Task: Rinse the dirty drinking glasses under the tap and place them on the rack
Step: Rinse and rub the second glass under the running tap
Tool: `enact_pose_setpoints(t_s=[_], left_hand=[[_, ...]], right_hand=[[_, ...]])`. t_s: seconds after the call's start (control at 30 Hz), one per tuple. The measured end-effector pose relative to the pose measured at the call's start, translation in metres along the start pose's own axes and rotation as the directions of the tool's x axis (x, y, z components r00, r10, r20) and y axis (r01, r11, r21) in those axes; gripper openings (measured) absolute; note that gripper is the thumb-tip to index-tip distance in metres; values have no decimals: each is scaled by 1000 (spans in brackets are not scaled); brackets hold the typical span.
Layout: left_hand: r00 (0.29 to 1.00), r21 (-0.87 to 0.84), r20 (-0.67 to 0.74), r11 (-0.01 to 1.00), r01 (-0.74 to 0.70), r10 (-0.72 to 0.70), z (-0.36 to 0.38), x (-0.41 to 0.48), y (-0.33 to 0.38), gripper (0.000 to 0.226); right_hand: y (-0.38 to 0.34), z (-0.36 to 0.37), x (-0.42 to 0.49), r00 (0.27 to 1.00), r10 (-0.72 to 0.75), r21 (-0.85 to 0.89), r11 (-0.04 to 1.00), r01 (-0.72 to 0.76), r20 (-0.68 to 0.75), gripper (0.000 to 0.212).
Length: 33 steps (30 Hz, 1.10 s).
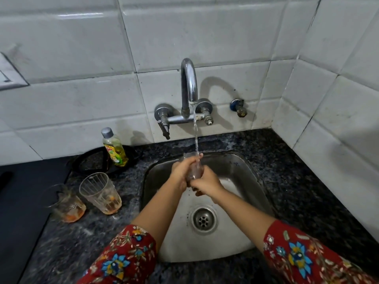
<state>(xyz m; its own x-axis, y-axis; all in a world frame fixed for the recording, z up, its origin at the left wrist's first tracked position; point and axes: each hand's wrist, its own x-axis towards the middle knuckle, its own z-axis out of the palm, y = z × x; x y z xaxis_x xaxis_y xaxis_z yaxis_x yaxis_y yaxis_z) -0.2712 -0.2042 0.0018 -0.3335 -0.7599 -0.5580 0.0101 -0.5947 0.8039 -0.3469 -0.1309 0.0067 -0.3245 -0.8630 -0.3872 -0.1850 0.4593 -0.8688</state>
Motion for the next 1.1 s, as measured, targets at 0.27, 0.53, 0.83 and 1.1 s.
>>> enact_pose_setpoints(t_s=[0.27,0.53,0.83,1.1], left_hand=[[969,33,52,970,242,-243,-14,-2,8,74],[956,-150,83,945,291,-282,-2,-3,14,61],[963,-13,264,998,55,-50,5,-23,-10,54],[926,112,278,949,-296,256,0,-31,-16,32]], right_hand=[[-18,-13,8,864,211,525,721,-453,457,41],[-41,-12,14,885,356,503,729,-464,299,51],[8,-25,-30,980,17,391,915,-96,200,43],[27,-20,-23,985,-113,199,976,86,131,60]])
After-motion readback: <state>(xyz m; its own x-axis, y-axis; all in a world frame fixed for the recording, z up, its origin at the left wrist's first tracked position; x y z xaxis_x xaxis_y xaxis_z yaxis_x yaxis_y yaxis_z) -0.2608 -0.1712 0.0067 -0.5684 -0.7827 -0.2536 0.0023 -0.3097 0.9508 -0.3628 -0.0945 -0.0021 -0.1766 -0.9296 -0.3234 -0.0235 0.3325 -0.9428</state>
